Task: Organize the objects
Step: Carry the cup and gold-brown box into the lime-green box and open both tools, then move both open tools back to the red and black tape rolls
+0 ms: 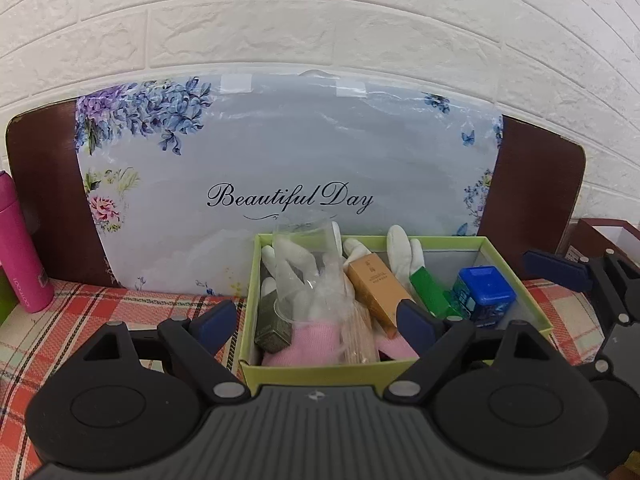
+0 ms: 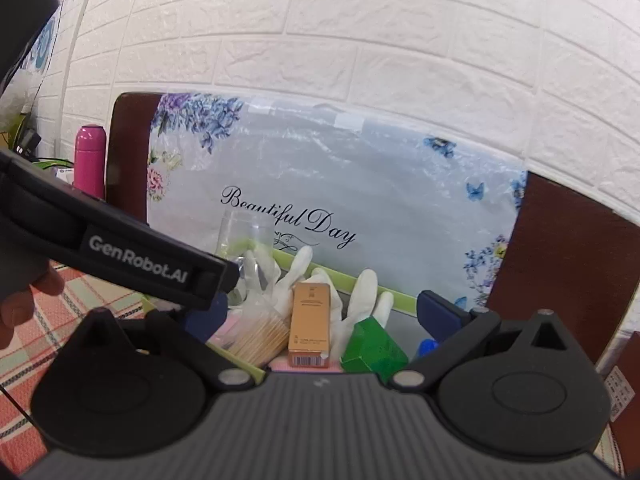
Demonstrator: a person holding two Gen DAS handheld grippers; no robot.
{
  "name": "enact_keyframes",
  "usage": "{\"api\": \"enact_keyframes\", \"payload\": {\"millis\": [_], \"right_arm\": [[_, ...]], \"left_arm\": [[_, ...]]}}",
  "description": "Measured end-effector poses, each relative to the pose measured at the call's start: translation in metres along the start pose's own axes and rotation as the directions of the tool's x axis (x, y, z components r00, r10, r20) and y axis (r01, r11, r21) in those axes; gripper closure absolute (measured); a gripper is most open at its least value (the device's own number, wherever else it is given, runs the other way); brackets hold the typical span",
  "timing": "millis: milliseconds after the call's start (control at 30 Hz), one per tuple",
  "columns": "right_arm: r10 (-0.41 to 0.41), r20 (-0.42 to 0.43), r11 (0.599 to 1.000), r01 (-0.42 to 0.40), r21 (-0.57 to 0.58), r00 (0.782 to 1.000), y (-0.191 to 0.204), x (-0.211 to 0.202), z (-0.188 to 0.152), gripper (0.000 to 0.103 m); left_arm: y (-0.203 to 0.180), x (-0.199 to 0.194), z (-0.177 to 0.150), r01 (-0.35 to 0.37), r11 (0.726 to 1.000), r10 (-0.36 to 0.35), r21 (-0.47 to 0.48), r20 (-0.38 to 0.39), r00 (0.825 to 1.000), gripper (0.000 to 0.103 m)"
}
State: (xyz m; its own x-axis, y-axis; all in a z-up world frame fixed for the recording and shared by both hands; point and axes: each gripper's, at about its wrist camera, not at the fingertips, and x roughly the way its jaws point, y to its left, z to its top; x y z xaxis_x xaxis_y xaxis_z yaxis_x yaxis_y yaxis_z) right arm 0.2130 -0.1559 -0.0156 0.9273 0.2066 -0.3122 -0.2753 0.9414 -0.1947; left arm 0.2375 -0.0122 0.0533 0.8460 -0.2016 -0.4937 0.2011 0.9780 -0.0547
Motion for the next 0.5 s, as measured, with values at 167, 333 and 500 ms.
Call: {"api": "enact_keyframes", "payload": {"millis": [167,333,500], "right_arm": [[-0.013,0.003,0.999,0.013,0.029,1.0,-0.004,-0.03,-0.005,0.0],[-0.026,-0.004,0.998,0.026,0.054,1.0,-0.007,-0.058,-0.018,0.0],[-0.038,-0.035,0.996,0.041,0.086,0.999,-0.009,-0.083,-0.04,0.0]], "left_arm": [[-0.015,-0.026,-0.013,-0.012,1.0,0.012,0.019,0.019,1.0,0.013],[-0.022,-0.052,-0.03,-0.016,1.0,0.016,-0.003,0.048,0.999,0.013],[-0.031,-0.065,-0.054,0.01,1.0,-0.009,-0.028,0.032,0.999,0.013]]}}
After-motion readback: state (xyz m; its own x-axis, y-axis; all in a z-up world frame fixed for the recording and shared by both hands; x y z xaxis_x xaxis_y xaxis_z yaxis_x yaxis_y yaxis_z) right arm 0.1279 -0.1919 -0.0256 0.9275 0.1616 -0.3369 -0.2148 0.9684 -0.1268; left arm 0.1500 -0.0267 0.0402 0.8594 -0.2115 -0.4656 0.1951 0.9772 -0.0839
